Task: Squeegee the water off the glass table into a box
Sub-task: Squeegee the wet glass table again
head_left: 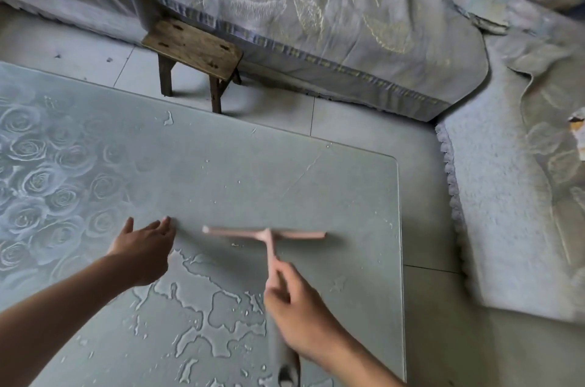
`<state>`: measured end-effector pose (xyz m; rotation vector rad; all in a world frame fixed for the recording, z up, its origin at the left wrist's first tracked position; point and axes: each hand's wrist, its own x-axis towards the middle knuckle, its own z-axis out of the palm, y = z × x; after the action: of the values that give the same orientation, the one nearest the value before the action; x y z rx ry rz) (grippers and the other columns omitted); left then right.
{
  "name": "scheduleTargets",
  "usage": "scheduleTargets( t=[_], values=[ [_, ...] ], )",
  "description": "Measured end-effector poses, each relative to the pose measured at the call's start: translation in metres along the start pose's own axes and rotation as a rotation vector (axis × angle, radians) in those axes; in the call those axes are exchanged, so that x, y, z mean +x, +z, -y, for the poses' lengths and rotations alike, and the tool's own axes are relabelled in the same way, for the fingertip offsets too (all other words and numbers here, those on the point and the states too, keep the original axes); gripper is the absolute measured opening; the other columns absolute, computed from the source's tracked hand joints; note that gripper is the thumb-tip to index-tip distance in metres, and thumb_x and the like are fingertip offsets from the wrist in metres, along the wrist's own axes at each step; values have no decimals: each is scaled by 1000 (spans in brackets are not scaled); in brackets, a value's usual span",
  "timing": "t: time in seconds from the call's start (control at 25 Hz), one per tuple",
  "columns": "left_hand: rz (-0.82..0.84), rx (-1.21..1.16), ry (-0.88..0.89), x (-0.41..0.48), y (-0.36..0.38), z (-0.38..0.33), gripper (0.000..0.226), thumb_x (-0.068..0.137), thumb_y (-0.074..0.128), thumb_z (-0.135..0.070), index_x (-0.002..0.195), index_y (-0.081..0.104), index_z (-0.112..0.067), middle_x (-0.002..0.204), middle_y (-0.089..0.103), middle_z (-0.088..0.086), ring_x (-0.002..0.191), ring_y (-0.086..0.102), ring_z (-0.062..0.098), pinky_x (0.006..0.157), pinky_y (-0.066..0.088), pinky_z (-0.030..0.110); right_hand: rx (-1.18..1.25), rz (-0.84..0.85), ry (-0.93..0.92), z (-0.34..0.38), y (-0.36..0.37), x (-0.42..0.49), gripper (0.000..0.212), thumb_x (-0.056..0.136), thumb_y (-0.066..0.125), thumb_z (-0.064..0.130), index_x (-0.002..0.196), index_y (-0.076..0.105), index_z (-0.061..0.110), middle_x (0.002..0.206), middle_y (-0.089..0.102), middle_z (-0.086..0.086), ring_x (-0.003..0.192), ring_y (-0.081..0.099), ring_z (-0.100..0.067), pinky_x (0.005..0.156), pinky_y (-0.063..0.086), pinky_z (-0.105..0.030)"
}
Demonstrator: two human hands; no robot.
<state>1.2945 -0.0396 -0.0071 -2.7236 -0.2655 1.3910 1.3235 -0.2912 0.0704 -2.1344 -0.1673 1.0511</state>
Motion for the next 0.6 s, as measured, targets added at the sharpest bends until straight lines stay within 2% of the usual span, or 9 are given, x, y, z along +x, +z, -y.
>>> scheduleTargets(
  t=[0.08,0.12,0.2,0.28,0.36,0.48,0.6],
  values=[
    [15,-23,3,1,-6,3,67,91,30,-13,153,3,-12,161,2,0,147,10,10,117,7,52,47,-25,-68,4,-28,18,14,93,49,24,105,58,25,71,56,10,57,47,0,59,40,-21],
    [26,-30,2,1,-8,3,67,91,30,-12,153,3,-12,161,2,1,147,11,10,117,7,53,17,-113,-80,7,-50,38,14,94,49,19,104,60,19,72,56,5,61,47,-6,60,39,-26],
    [46,-31,4,2,-9,3,66,92,28,-12,153,4,-12,161,1,1,147,11,11,117,8,54,8,-337,49,15,-101,76,17,94,47,13,105,59,13,79,53,-4,69,47,-17,60,35,-26],
    [42,-21,0,3,-7,2,64,93,28,-13,152,6,-13,161,2,1,147,13,12,117,8,53,176,-430,204,9,-128,91,15,94,43,11,103,54,13,81,49,-6,67,46,-19,56,37,-22],
    [21,-19,-4,4,-6,2,62,93,29,-14,152,9,-13,161,3,1,146,16,12,117,8,53,160,-424,250,-7,-106,79,14,96,40,14,107,50,14,90,51,-8,70,47,-19,57,37,-22],
    [3,-37,-11,0,-5,0,65,92,31,-14,152,7,-14,161,1,0,147,9,12,117,8,50,135,-410,232,-30,-23,29,25,99,39,24,123,44,21,103,57,-5,79,51,-16,66,37,-25],
    [-52,-62,-23,-11,-3,-4,69,91,35,-15,152,2,-12,161,-3,2,148,2,15,118,7,49,260,-210,248,-8,27,-24,21,96,42,26,114,51,31,86,58,11,72,52,-6,60,39,-19]
  ],
)
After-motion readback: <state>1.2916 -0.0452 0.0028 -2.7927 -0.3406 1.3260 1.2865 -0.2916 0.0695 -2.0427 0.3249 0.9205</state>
